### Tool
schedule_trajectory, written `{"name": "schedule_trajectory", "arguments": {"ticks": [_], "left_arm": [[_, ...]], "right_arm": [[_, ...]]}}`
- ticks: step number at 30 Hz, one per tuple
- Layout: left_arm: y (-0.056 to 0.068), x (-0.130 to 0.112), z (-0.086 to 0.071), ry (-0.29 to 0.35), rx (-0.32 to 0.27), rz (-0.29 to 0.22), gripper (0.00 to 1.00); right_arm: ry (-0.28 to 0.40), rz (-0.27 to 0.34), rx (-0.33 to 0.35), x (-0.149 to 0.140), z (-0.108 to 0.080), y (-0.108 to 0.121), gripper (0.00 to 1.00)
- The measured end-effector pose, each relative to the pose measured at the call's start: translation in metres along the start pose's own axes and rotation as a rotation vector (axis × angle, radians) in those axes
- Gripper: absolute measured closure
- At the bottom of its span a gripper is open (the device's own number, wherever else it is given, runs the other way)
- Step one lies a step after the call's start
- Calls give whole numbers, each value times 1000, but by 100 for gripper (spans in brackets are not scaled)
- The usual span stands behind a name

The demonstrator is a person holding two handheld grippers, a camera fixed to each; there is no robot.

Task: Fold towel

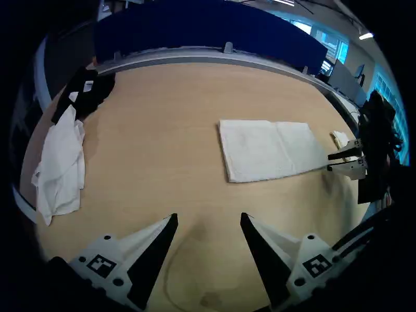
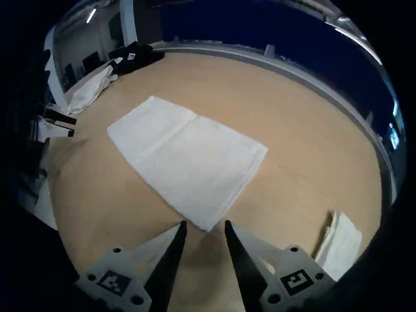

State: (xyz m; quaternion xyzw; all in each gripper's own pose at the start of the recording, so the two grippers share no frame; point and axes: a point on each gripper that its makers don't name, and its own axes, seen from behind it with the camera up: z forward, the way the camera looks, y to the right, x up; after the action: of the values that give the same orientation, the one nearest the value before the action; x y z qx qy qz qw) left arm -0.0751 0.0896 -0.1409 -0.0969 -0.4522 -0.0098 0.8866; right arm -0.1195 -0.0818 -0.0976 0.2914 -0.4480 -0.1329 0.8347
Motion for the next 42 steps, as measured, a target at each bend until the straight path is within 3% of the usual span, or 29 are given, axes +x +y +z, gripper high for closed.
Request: {"name": "schedule_trajectory", "arguments": {"ticks": [14, 23, 30, 35, 42], "left_arm": [[-6, 1, -7, 12, 11, -18, 11], [-6, 1, -9, 11, 11, -18, 11], [-7, 6, -13, 26, 9, -29, 11], [-12, 9, -19, 40, 16, -43, 11], [-19, 11, -29, 60, 28, -59, 11]], "right_arm": [[-20, -16, 22, -3, 8, -1, 91], [-8, -31, 11, 6, 5, 1, 95], [22, -70, -3, 34, -11, -2, 95], [49, -134, -10, 67, -24, -8, 95], [63, -281, -18, 112, -38, -24, 95]]}}
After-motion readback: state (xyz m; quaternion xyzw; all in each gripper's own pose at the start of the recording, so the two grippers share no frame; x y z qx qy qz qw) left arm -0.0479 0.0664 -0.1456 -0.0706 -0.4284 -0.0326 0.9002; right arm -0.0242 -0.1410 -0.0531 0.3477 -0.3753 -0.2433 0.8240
